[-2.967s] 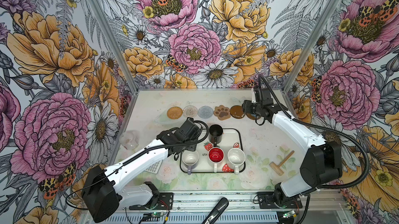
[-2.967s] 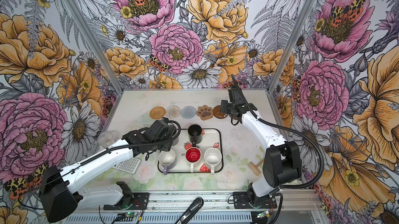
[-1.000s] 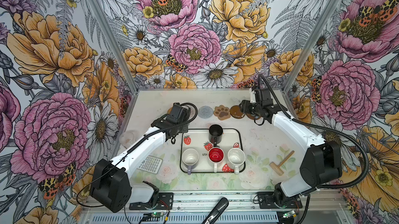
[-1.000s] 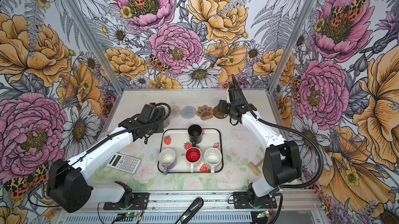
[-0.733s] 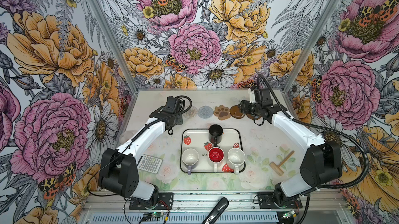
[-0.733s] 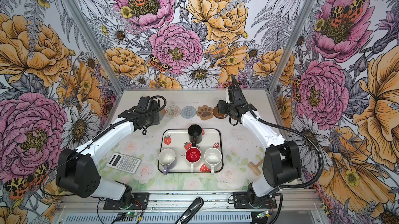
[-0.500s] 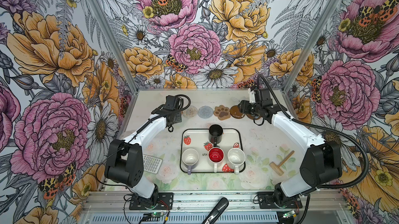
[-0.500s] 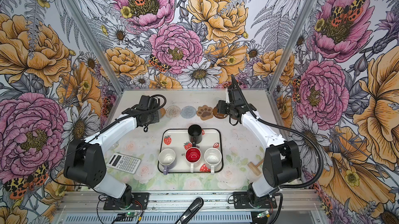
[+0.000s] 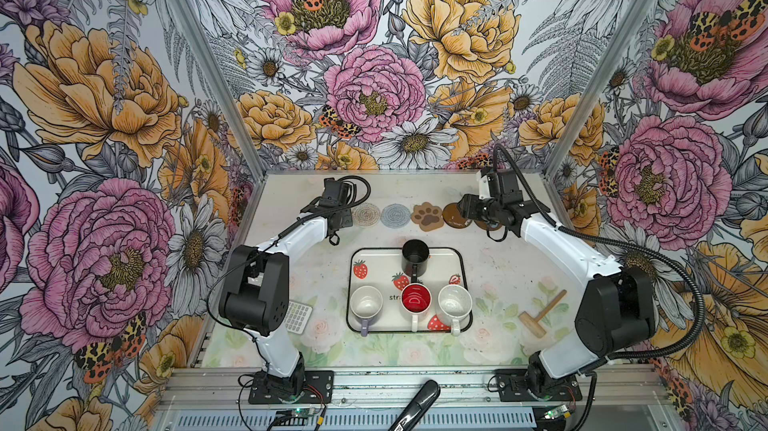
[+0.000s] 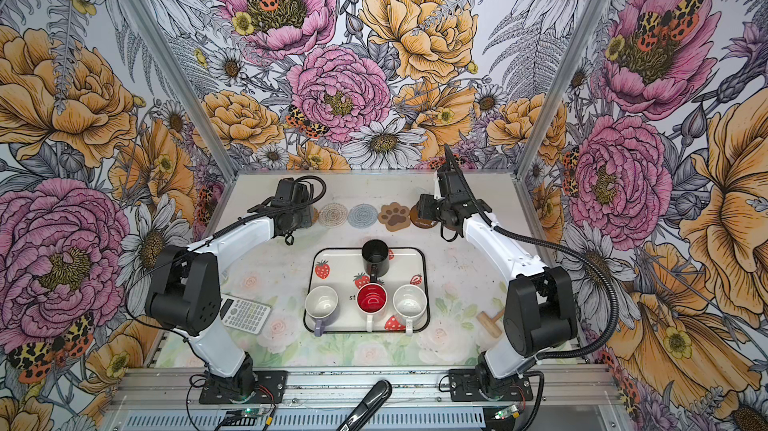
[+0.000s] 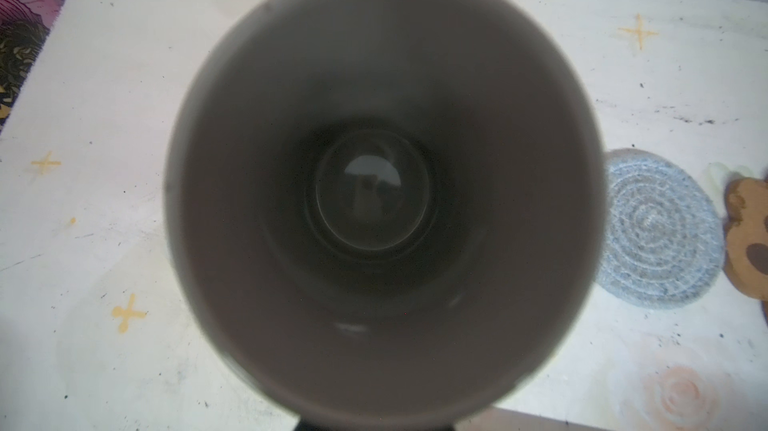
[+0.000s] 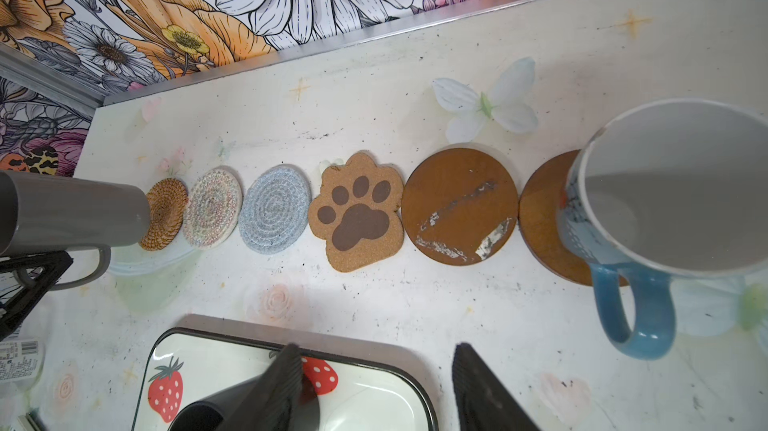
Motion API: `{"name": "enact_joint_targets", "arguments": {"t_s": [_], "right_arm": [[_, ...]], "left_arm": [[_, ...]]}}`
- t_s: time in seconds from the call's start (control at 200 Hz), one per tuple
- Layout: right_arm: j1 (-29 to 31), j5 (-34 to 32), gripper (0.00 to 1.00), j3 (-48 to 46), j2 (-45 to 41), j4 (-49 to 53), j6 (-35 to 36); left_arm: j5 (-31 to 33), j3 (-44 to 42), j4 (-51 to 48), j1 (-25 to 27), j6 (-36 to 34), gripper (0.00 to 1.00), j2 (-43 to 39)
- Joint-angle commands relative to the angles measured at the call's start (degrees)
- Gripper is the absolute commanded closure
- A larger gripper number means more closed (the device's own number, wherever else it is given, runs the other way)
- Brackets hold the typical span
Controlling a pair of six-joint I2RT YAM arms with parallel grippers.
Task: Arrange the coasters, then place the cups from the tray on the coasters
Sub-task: 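Carry the grey mug with the left gripper over the rattan coaster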
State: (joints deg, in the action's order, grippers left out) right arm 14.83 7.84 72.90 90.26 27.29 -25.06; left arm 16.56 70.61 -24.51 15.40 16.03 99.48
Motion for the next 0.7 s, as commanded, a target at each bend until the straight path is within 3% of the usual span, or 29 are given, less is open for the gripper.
{"name": "enact_joint_targets", "arguments": {"t_s": [0.0,0.696], "right_arm": [[0.33,0.4,0.4,1.54,0.57,-1.36,-0.78],[0.29,0.61,0.4,1.08,0.12,-1.36,-1.22]], "left_arm": [[2.6,2.65,7.63,-0.89,-1.11,1.0,0.24],[1.93,0.78,8.96,-1.64,-0.51,1.0,4.0]]}}
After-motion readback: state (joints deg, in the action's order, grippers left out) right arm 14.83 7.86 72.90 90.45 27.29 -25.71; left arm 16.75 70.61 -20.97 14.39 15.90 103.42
